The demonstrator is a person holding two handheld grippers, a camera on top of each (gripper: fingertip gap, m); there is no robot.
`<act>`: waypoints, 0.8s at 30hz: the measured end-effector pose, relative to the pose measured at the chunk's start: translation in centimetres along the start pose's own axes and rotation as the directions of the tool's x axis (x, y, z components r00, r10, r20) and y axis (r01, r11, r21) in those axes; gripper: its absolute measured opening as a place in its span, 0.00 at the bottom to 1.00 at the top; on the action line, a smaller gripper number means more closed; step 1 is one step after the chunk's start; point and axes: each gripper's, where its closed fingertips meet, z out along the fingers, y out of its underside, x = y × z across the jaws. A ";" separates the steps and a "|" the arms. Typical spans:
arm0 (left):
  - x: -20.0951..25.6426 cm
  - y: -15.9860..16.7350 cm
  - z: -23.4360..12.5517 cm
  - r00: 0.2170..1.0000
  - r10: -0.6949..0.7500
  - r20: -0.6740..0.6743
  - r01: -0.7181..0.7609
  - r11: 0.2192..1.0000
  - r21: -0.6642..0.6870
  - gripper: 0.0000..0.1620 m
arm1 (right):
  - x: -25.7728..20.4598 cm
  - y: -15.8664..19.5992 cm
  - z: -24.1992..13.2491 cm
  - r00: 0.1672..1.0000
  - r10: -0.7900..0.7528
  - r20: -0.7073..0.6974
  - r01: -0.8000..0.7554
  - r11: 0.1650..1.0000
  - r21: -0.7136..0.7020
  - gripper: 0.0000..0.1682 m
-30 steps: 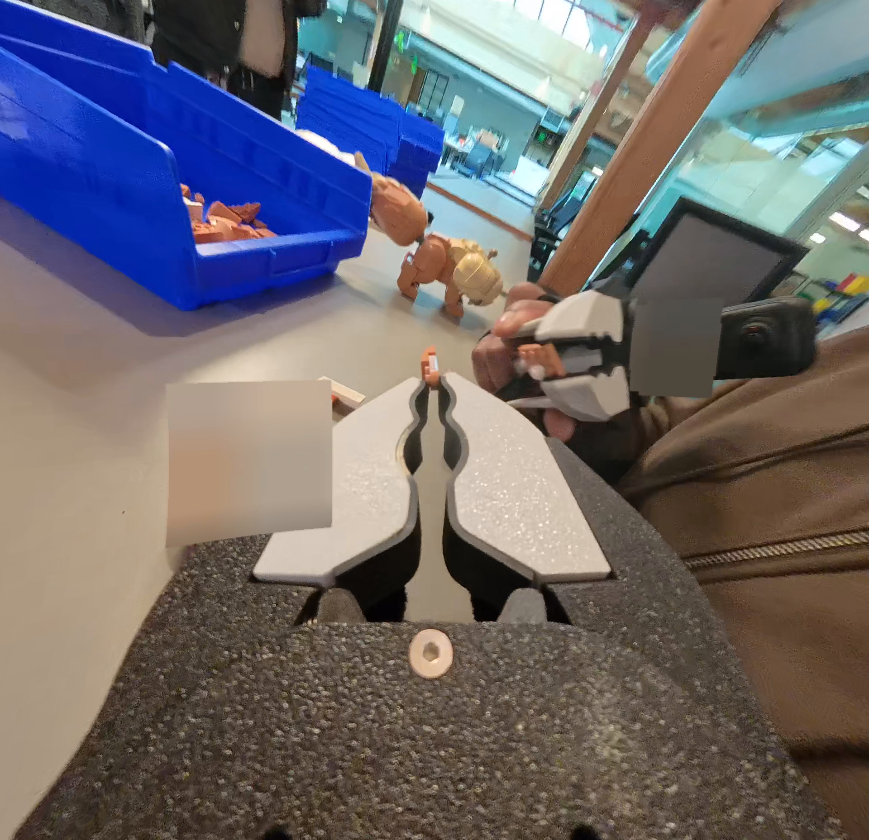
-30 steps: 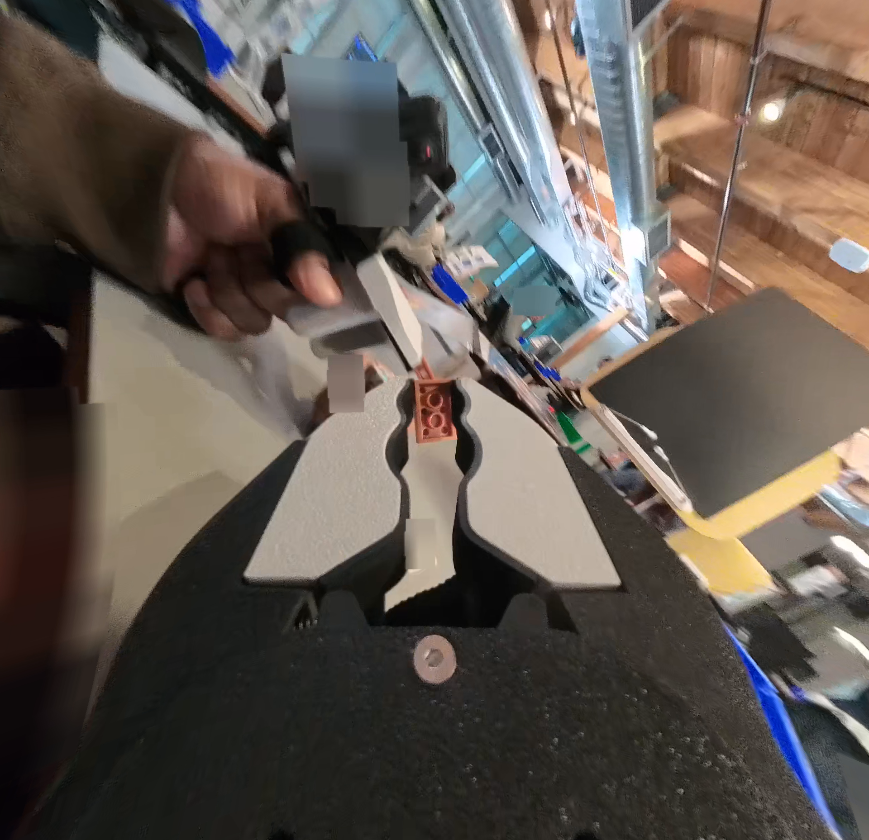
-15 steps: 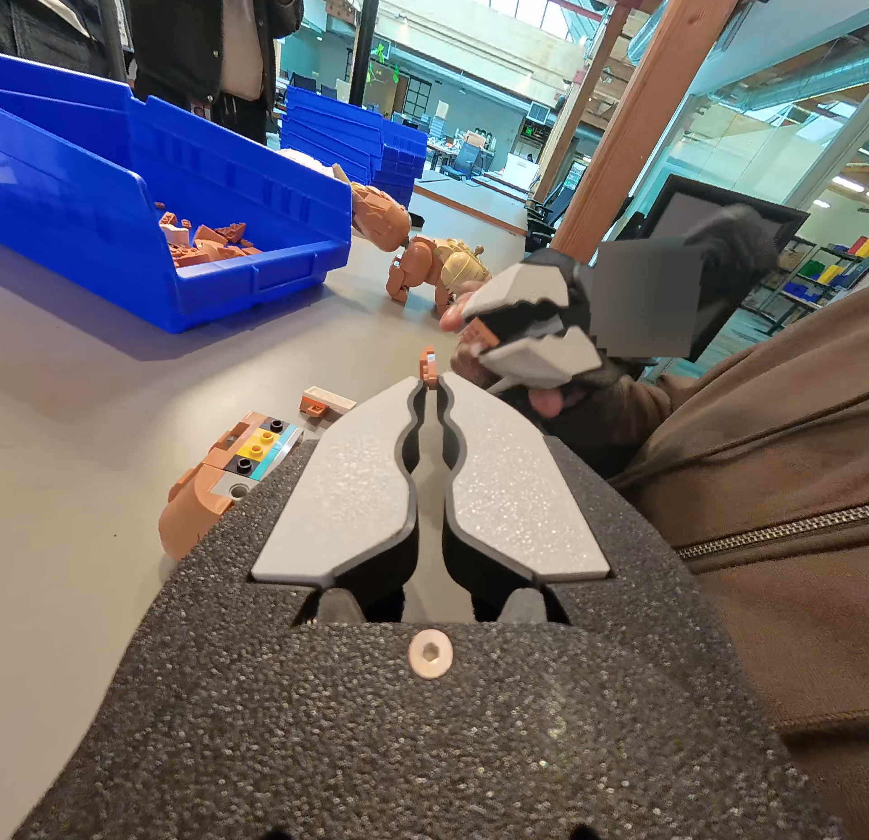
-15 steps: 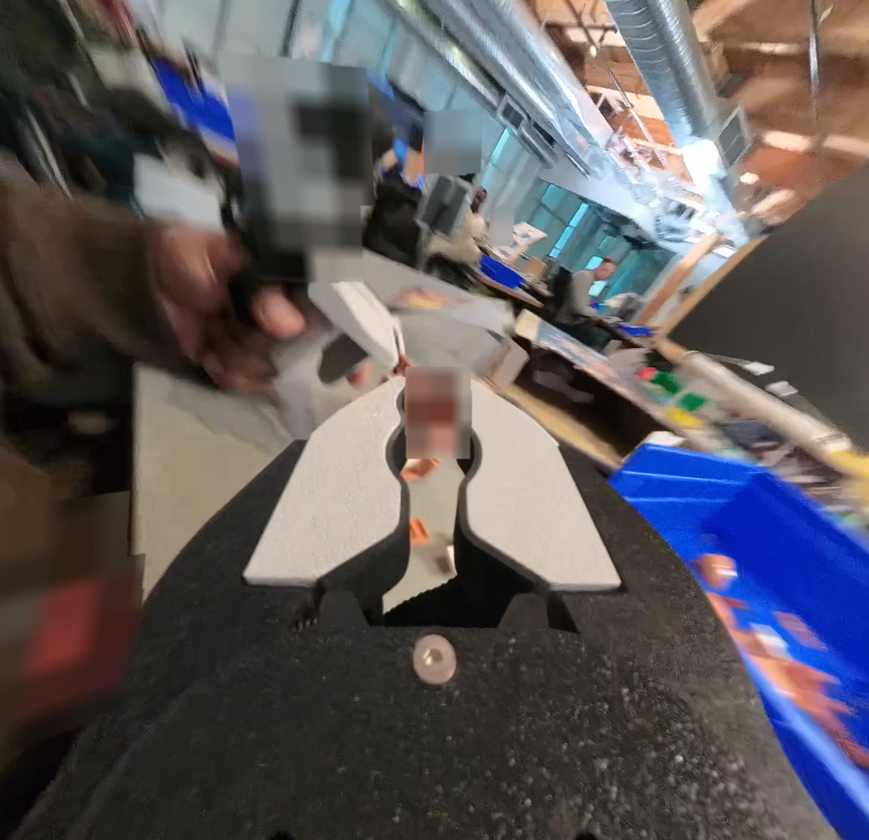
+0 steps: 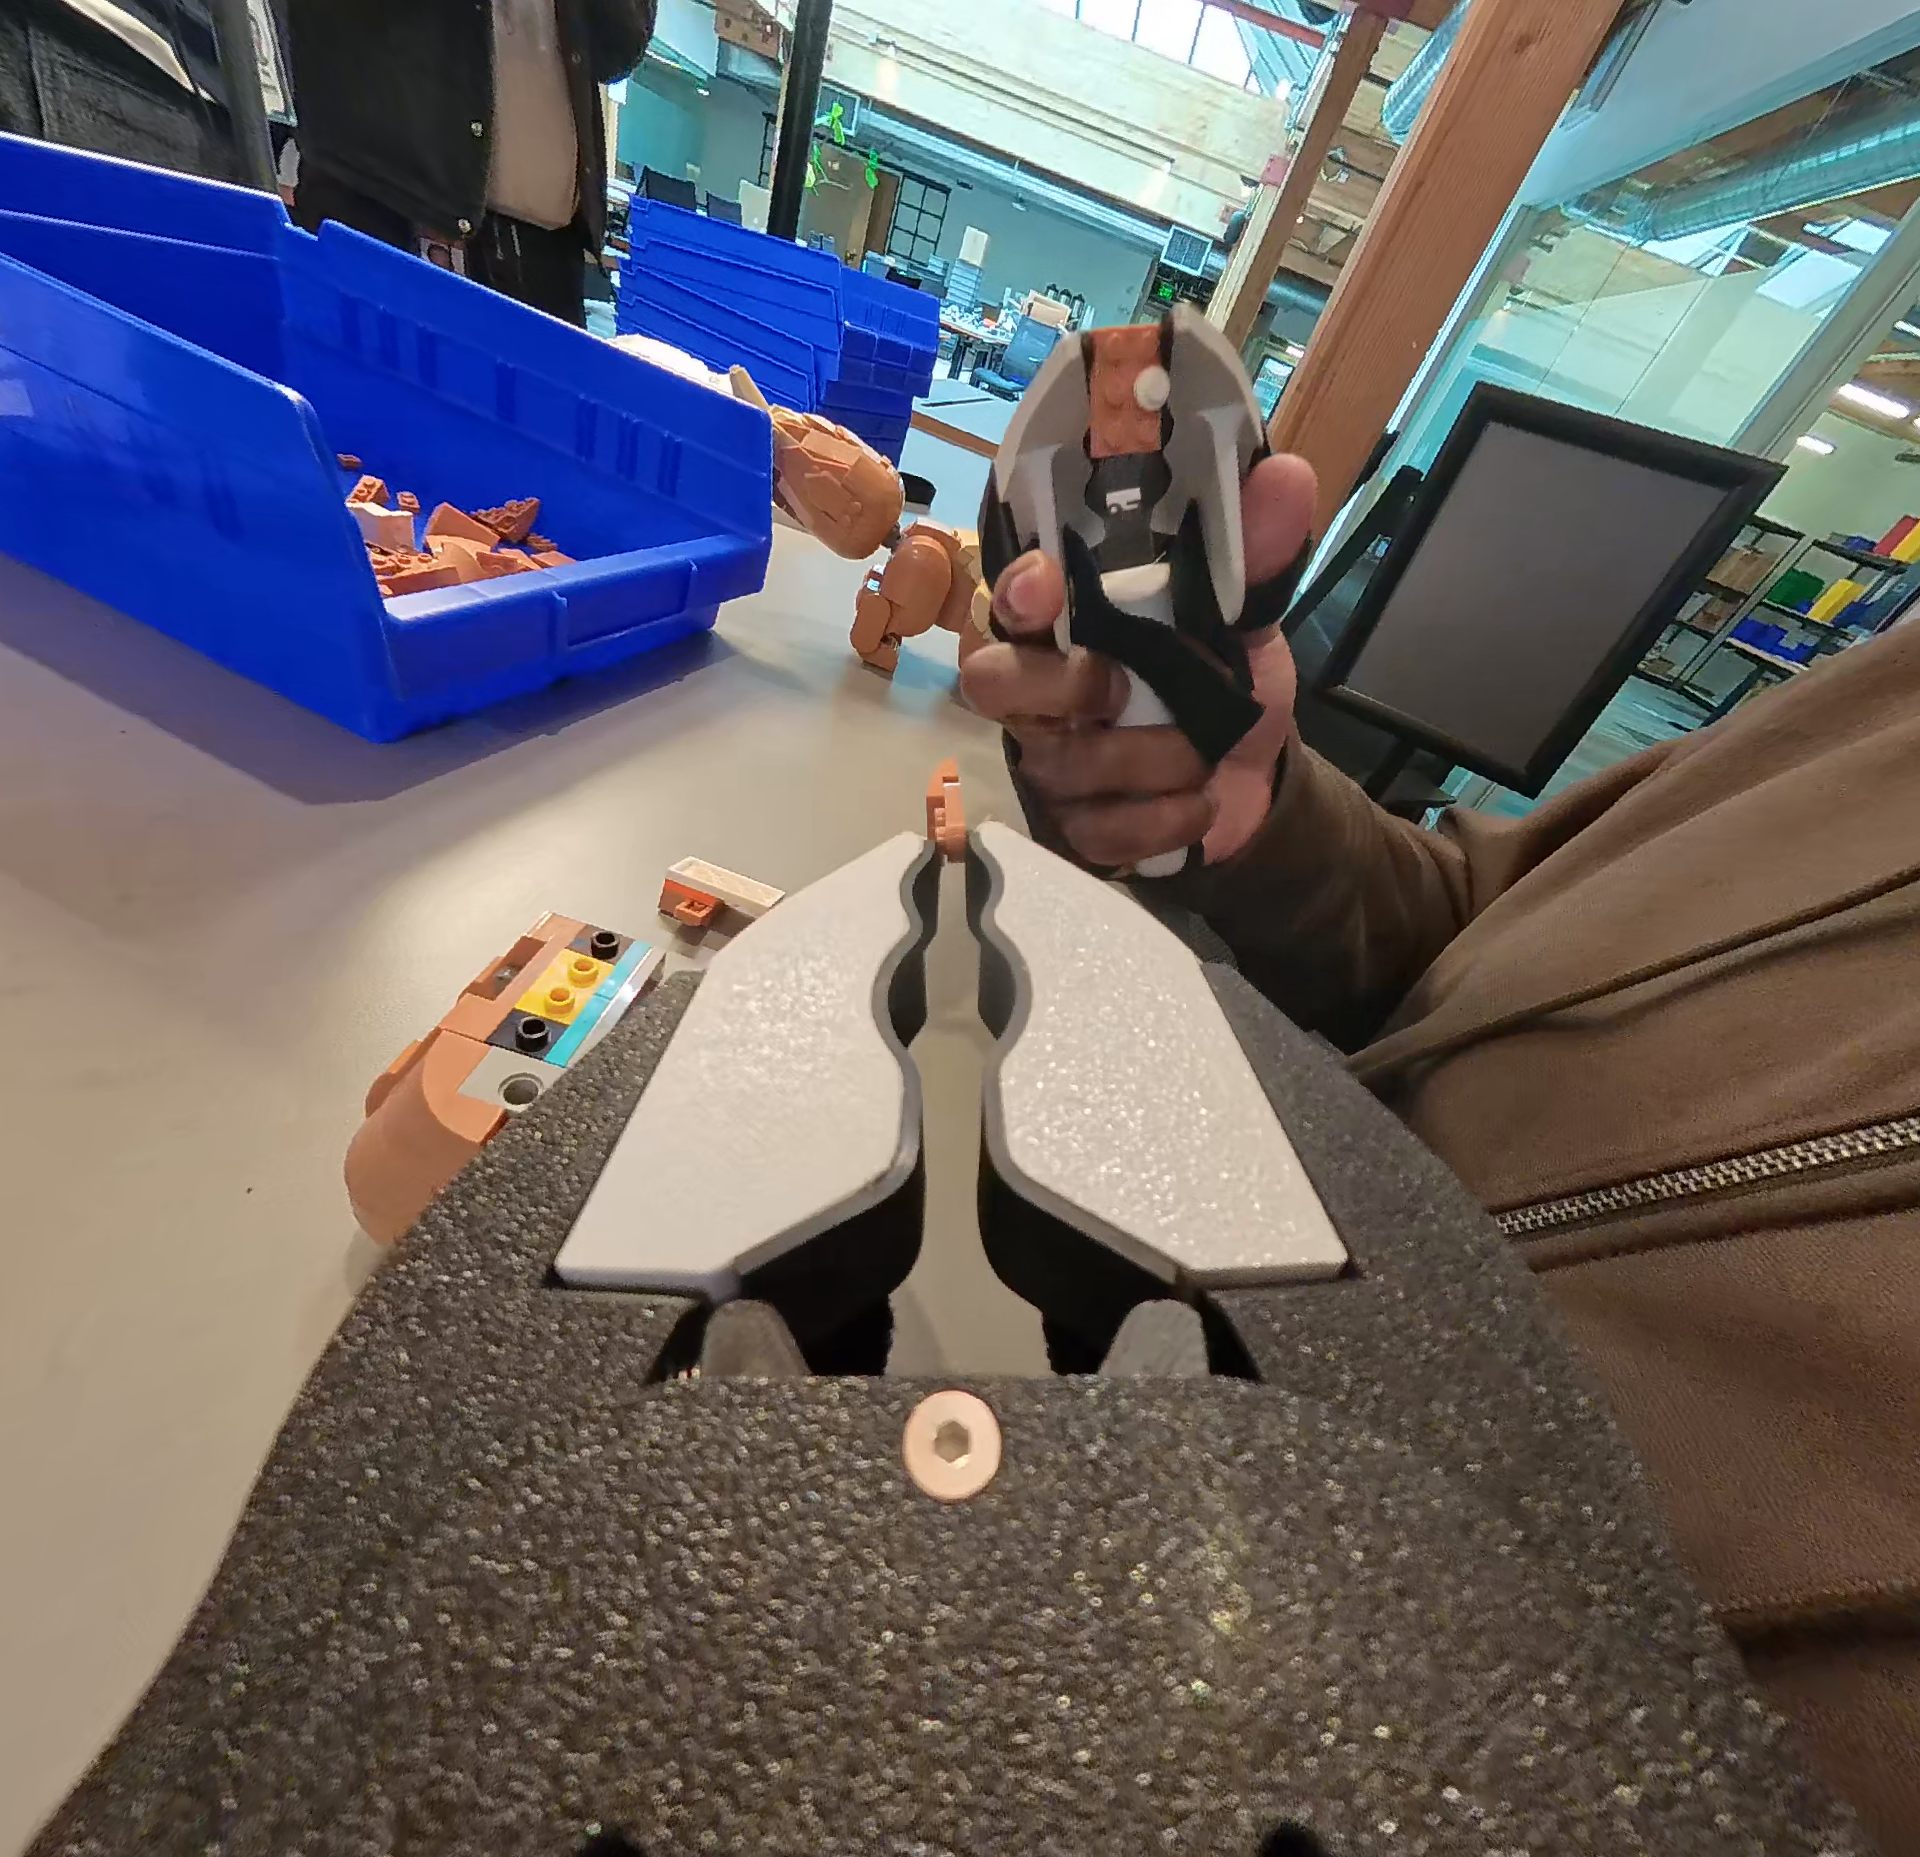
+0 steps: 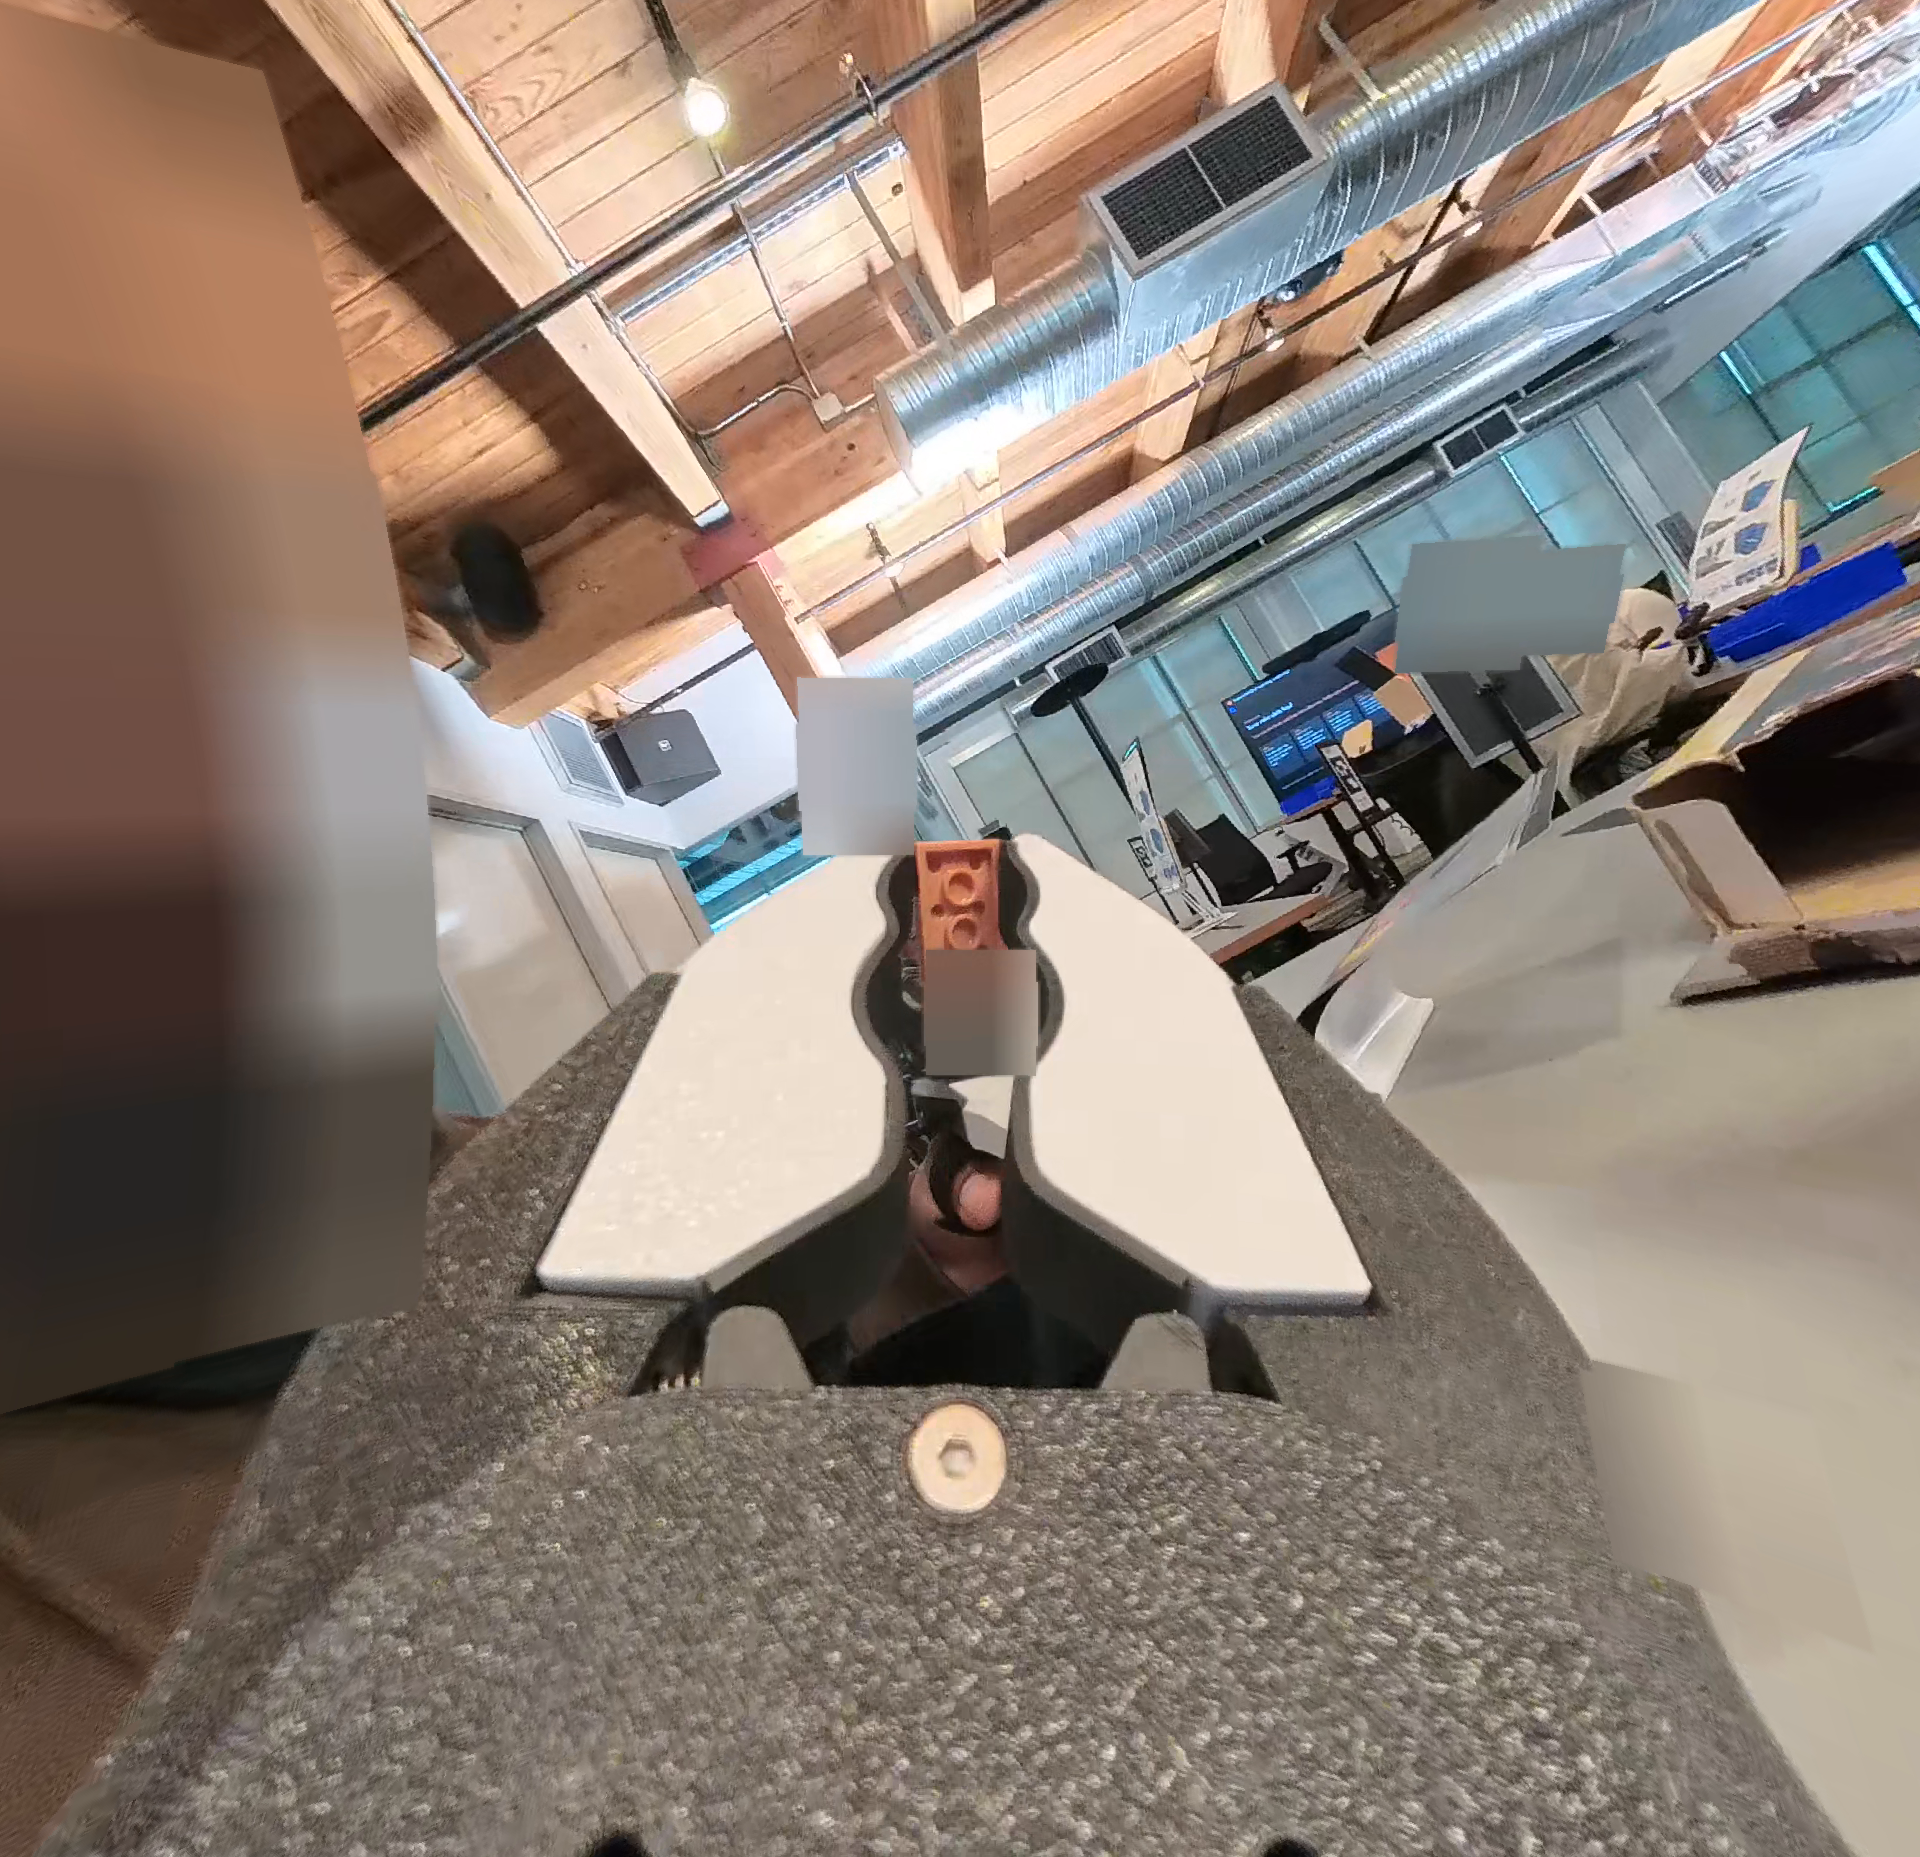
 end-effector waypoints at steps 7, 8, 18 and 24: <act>0.1 0.1 0.2 1.000 0.026 0.011 -0.025 1.000 -0.010 0.03 | 1.1 0.4 -0.1 0.997 -0.035 -0.064 0.033 0.999 -0.026 0.09; 0.2 0.3 0.2 0.999 0.041 0.018 -0.041 0.999 -0.018 0.03 | 1.3 0.6 -0.1 0.995 -0.056 -0.083 0.052 0.998 -0.040 0.09; -0.1 0.2 0.0 0.823 0.542 0.170 -0.530 0.840 -0.113 0.03 | 7.2 7.8 -3.0 0.523 -0.851 -0.039 0.487 0.336 -0.806 0.09; 0.6 1.7 0.3 0.429 0.896 0.115 -0.846 0.443 -0.296 0.03 | 8.7 12.2 -5.2 0.551 -0.822 0.142 0.378 0.094 -0.921 0.09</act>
